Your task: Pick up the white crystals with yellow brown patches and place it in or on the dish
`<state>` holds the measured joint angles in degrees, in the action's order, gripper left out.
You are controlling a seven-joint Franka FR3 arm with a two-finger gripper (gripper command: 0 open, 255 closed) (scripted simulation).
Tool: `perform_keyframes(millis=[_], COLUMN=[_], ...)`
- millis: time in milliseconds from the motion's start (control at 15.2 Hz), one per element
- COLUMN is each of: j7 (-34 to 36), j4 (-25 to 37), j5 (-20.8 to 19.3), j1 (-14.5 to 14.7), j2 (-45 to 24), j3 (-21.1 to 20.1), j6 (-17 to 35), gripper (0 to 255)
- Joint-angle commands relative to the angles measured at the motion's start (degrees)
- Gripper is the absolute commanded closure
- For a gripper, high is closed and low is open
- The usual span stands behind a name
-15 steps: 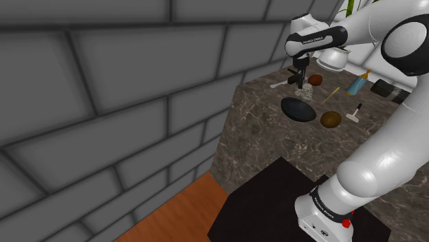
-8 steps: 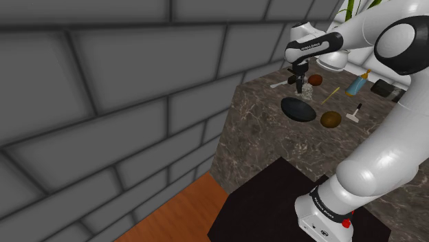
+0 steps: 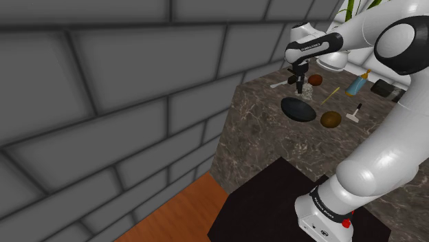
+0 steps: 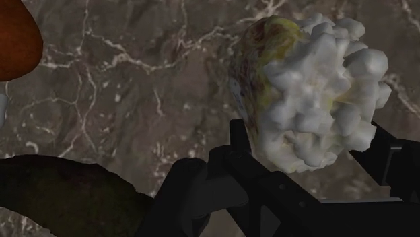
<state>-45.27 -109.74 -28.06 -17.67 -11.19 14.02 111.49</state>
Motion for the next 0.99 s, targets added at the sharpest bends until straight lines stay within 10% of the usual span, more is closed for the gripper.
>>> perform_keyframes(millis=[0,924], j7=[0.0,-1.63], j4=[-0.03,2.39], j5=[0.02,0.32], j1=[0.0,0.23], j2=[-0.02,1.66], j3=[0.0,-0.08], j6=[-0.03,-3.8], gripper=[255,255])
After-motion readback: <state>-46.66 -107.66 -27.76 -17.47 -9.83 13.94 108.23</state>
